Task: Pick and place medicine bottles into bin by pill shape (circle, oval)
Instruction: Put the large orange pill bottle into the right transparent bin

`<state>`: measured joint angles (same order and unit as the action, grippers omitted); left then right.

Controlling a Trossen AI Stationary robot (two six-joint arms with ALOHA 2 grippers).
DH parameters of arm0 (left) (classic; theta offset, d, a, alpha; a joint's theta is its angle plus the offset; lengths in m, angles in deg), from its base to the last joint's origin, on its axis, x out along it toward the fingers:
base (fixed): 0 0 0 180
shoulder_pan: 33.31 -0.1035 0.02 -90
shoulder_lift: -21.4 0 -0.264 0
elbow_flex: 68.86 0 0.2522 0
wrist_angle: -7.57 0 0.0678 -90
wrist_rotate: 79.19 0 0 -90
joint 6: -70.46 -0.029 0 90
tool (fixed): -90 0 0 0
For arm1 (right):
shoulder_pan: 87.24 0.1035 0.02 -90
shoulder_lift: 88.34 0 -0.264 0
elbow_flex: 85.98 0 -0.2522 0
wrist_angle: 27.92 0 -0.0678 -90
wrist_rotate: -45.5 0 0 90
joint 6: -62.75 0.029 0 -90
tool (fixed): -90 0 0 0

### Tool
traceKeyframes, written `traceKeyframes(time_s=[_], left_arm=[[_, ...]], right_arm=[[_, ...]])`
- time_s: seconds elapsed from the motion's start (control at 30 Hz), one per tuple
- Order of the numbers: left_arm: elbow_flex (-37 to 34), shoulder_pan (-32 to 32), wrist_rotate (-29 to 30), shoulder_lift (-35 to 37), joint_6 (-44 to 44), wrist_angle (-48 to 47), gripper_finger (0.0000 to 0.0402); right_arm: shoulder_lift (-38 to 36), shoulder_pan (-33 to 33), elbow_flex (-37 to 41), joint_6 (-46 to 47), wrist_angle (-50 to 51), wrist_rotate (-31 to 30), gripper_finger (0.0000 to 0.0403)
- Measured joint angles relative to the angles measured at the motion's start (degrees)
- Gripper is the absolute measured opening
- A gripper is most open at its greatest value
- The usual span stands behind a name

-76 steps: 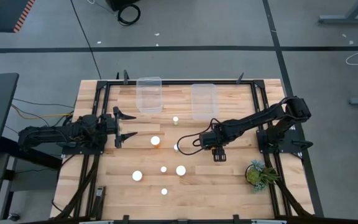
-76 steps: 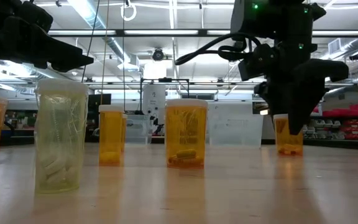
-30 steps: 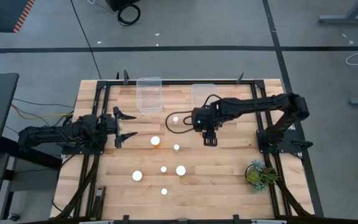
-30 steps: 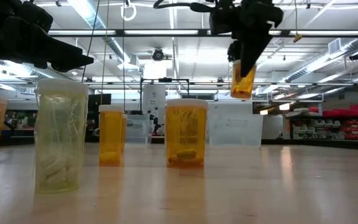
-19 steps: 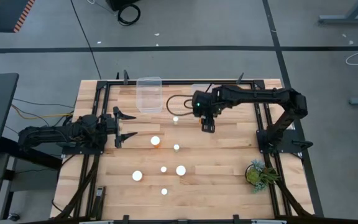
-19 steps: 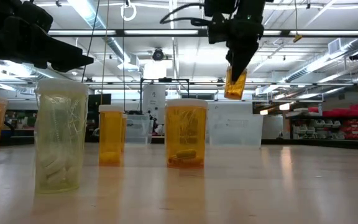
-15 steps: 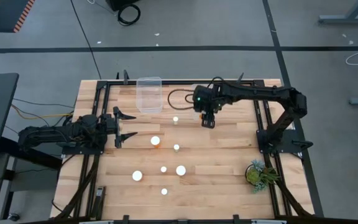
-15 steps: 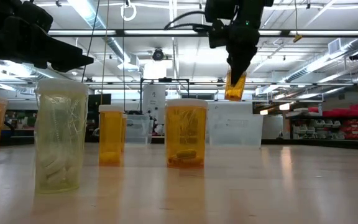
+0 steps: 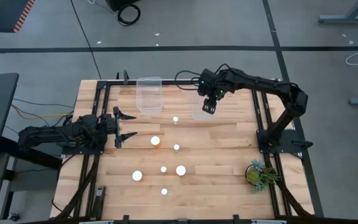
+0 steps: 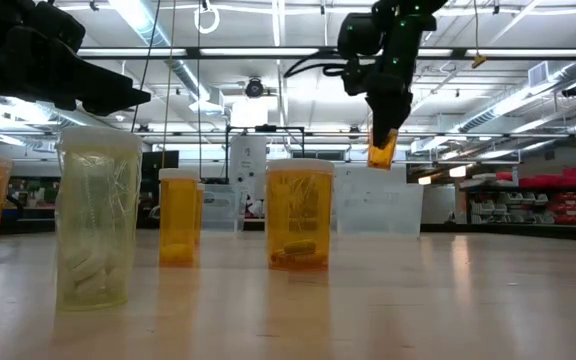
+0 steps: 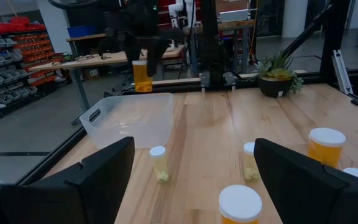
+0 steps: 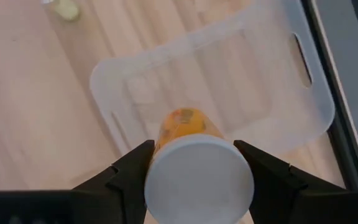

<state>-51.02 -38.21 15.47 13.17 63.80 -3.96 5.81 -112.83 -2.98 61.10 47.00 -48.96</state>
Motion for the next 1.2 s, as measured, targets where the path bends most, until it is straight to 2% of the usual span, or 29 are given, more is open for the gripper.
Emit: traceKeyframes(time_s=[0.13, 0.23, 0.53, 0.67, 1.2], left_arm=[[0.0, 0.0, 0.0, 0.0, 0.0, 0.0, 0.0341], [0.0, 0.0, 0.0, 0.0, 0.0, 0.0, 0.0341], [0.0, 0.0, 0.0, 0.0, 0.0, 0.0, 0.0341], [0.0, 0.0, 0.0, 0.0, 0.0, 0.0, 0.0341], [0.0, 0.0, 0.0, 0.0, 0.0, 0.0, 0.0341]], right_arm=[[0.2, -2.5, -0.5, -0.6, -1.0, 0.5, 0.0218], [2.6, -3.9, -5.1, -1.2, 0.2, 0.6, 0.0218], [18.9, -5.3, -30.6, -4.2, 12.7, 0.6, 0.0219], [24.4, -6.2, -37.7, -5.5, 16.6, 0.5, 0.0219], [32.2, -9.4, -38.9, -8.0, 17.7, 3.1, 0.0220]])
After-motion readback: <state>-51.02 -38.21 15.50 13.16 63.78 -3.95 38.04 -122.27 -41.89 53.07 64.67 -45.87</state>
